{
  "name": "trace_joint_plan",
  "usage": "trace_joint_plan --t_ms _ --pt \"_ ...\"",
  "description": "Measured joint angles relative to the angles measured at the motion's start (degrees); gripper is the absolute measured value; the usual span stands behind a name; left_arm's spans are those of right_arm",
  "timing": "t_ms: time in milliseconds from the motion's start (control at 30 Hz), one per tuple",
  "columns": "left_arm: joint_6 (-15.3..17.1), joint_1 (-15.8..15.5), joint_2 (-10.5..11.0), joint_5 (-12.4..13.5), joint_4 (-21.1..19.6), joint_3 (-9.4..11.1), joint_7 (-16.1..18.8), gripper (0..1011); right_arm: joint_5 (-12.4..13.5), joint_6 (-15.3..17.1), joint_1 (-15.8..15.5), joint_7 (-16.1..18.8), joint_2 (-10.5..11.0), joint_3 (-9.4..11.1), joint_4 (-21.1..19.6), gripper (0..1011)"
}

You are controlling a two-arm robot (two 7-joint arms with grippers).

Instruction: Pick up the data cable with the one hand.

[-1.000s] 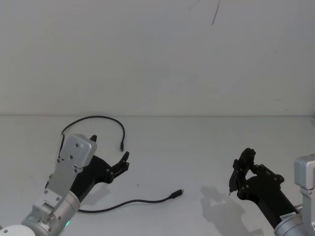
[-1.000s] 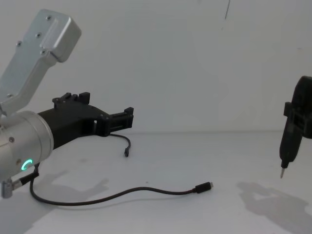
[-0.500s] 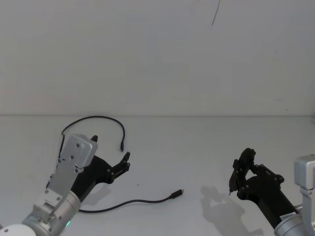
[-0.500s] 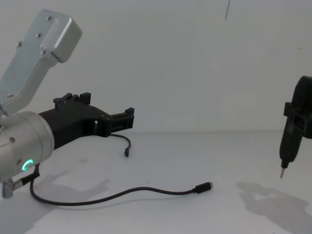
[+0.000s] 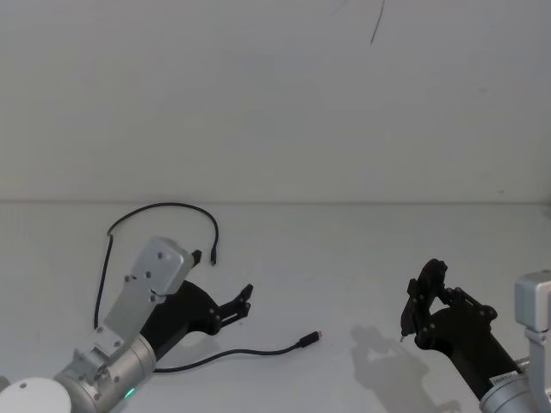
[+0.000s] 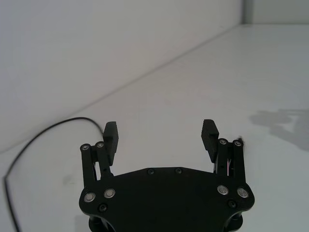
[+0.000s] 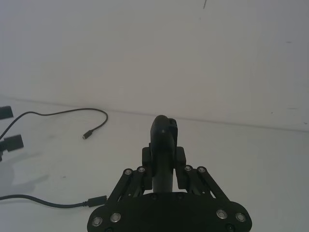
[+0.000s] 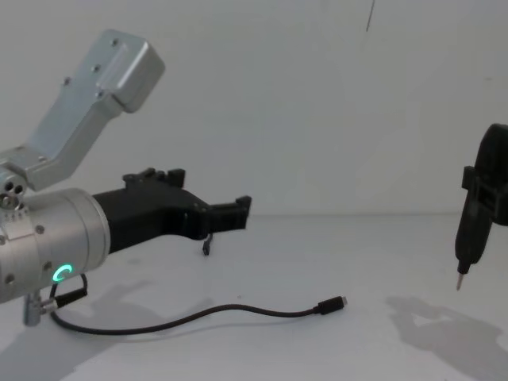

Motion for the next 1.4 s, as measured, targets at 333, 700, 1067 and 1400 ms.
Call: trace_joint_plan --t_ms 333,700,1067,1400 --pt "3.0 -3.4 0.7 -2.8 3.1 1.5 -8.8 1001 0.0 0.0 0.0 0.0 0.0 0.0 0.0 263" --pt "5.0 -8.3 0.6 -5.6 8.1 3.1 -17.8 1001 0.0 0.0 0.0 0.0 0.0 0.0 0.0 263" --pt "6.1 -12.1 0.7 -6.9 11.3 4.6 -23.3 1001 0.0 0.0 0.0 0.0 0.0 0.0 0.0 263" --pt "9.6 -15.4 2.1 -6.3 12.2 6.7 -26.0 1001 0.0 0.0 0.0 0.0 0.0 0.0 0.0 263"
